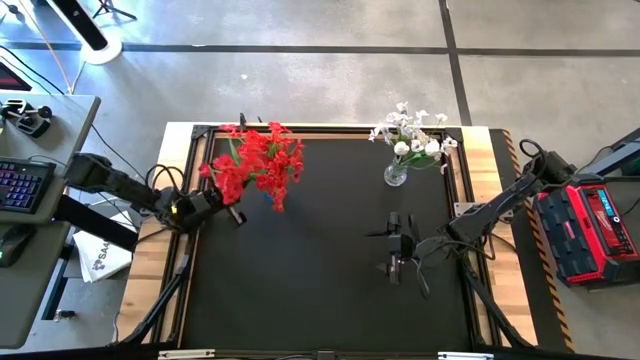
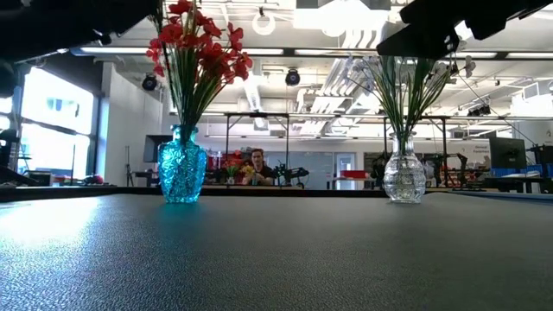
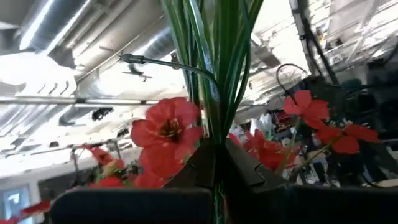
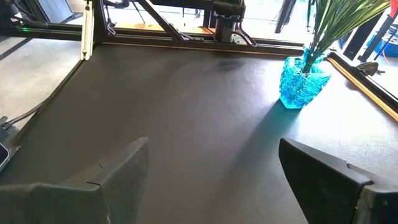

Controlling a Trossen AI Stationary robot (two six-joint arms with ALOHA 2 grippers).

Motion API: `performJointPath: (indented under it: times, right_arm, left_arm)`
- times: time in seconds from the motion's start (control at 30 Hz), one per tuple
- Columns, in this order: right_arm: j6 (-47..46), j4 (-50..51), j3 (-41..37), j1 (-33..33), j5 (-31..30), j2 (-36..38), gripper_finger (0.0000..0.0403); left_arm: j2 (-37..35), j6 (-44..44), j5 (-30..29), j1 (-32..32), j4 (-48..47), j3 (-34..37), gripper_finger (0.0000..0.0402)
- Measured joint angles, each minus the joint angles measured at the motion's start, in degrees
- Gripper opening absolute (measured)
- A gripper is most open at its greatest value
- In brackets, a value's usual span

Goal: Sort flowers into vase by color
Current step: Put the red flowers into the blue vase

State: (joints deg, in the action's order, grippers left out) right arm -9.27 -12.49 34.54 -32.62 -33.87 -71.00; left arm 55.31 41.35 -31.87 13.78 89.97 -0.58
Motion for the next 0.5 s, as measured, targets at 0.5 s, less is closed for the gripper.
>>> performJointPath:
  times: [0.5]
  right_arm:
    - [0.3,-0.7,0.0,0.0,-0.2,0.0,0.033]
  left_arm:
    - [0.1,-13.3,9.7,-13.8,-11.7,0.0,0.0]
